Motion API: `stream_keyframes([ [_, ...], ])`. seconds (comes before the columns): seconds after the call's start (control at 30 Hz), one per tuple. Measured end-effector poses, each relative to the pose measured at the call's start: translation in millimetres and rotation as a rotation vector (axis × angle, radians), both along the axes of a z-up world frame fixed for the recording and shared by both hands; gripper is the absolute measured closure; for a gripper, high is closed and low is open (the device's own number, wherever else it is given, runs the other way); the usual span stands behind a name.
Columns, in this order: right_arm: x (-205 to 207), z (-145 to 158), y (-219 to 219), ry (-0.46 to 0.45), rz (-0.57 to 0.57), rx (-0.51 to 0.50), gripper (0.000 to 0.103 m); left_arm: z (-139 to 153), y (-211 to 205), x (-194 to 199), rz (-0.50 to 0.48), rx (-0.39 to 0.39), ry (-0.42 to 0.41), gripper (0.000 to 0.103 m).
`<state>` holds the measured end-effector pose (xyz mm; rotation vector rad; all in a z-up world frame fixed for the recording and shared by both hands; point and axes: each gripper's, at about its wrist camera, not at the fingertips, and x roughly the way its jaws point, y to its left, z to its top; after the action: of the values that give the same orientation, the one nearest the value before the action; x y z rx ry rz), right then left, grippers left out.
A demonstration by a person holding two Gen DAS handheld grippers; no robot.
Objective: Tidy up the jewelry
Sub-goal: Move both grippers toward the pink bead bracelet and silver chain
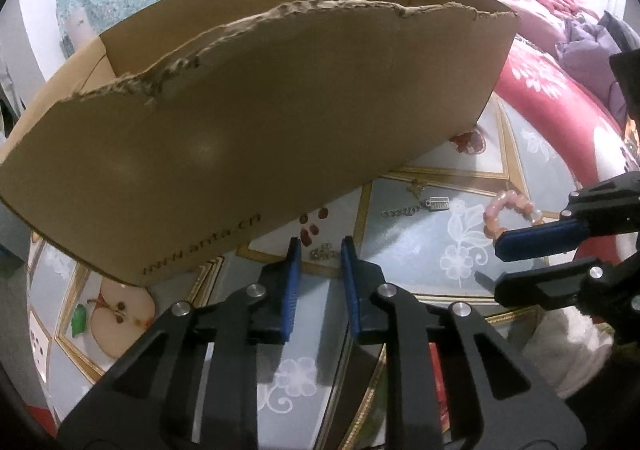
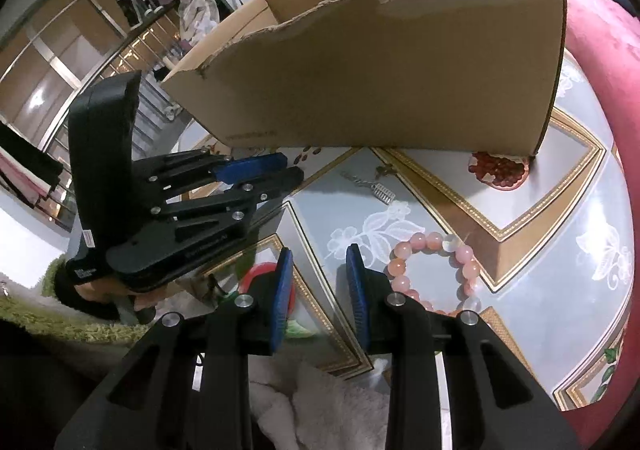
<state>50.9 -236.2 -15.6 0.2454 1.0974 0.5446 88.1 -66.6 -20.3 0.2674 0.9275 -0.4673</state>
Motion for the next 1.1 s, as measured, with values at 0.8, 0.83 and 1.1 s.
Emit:
stream_keyframes([
  [0.8,1,16,-13,-0.088,-0.085,-0.08,0.075,0,10,-4,0.033,-0.03,-0.019,0.1],
  [0.83,1,16,-10,-0.094,-0.074,-0.094,0.075,0,11,-4,0.039,-0.031,-0.018,0.1],
  [1.1,-3,17,-4,-0.122,-0.047,-0.162,0.075,0,22,-4,0.065,-0.059,-0.007,0.1],
])
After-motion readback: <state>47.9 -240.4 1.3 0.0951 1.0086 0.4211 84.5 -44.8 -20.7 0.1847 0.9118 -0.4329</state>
